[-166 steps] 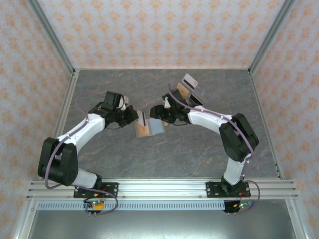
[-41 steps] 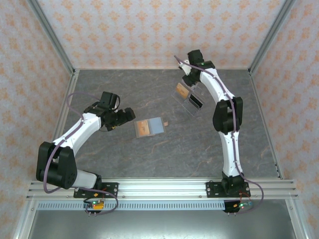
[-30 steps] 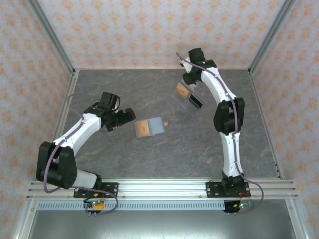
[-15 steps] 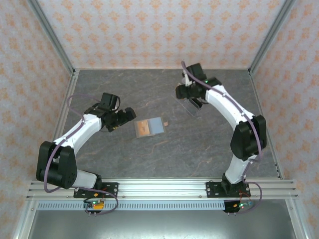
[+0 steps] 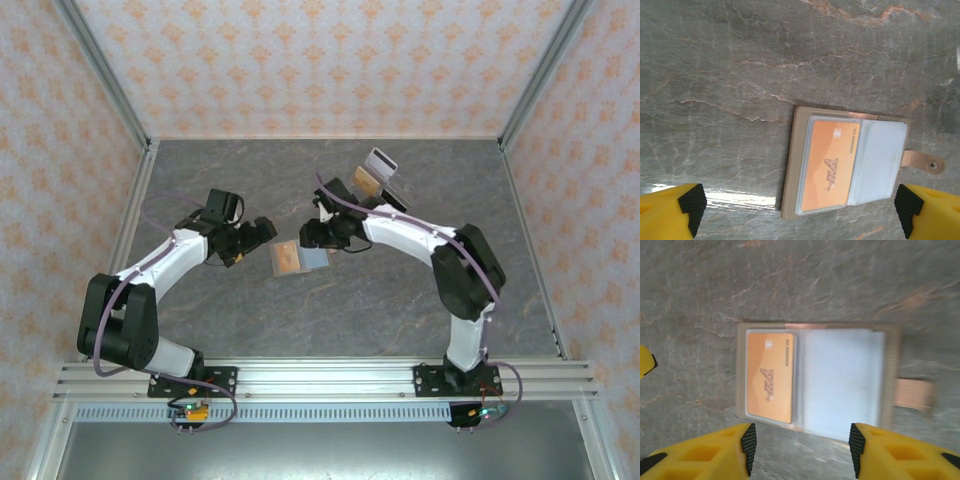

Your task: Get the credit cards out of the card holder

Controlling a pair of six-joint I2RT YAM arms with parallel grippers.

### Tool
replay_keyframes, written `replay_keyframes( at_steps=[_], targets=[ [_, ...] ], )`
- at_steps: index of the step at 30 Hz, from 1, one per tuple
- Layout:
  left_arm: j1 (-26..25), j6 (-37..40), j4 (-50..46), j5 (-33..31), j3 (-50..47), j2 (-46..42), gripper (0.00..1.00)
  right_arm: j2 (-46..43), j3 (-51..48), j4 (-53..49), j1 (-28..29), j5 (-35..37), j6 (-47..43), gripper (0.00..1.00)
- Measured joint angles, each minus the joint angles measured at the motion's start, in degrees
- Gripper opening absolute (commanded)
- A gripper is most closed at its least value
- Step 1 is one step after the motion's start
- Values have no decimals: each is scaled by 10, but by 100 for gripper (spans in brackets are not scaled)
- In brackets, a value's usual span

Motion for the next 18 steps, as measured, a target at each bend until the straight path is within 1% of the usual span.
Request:
replay_keyframes(
  at_steps=[7, 11, 14, 18],
  targets=[
    [0, -6, 6, 11, -2, 6, 95, 81, 51, 6, 4, -31, 25, 39],
    [0, -7, 14, 23, -2, 17, 90, 112, 90, 6, 4, -38, 32, 36],
    [-1, -7, 16, 29, -2, 32, 83, 130, 110, 6, 4, -39, 36, 33],
    [-5, -8, 17, 37, -2, 49, 71, 146, 121, 3, 4, -39, 38, 28]
  ],
)
